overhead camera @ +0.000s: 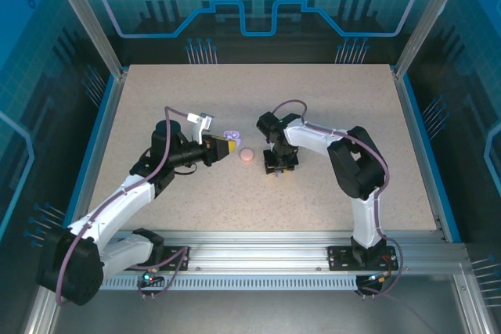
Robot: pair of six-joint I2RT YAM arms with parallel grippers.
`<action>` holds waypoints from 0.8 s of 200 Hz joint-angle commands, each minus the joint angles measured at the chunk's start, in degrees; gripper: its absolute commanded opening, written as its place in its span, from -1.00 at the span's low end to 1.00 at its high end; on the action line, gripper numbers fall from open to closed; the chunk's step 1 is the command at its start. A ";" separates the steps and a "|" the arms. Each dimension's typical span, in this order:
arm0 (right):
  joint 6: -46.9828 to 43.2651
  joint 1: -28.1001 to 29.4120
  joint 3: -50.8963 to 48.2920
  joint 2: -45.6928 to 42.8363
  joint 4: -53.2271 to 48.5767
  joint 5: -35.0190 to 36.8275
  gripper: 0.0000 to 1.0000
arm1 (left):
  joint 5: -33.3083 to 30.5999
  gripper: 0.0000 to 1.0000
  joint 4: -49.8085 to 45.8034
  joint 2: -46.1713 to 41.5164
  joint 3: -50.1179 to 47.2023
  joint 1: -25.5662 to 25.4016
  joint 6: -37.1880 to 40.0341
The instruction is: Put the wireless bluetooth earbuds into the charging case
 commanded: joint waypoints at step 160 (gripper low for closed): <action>1.22 2.97 1.85 1.10 -4.57 7.24 -0.32 | -0.45 -0.82 -0.75 -0.92 0.23 -0.48 0.42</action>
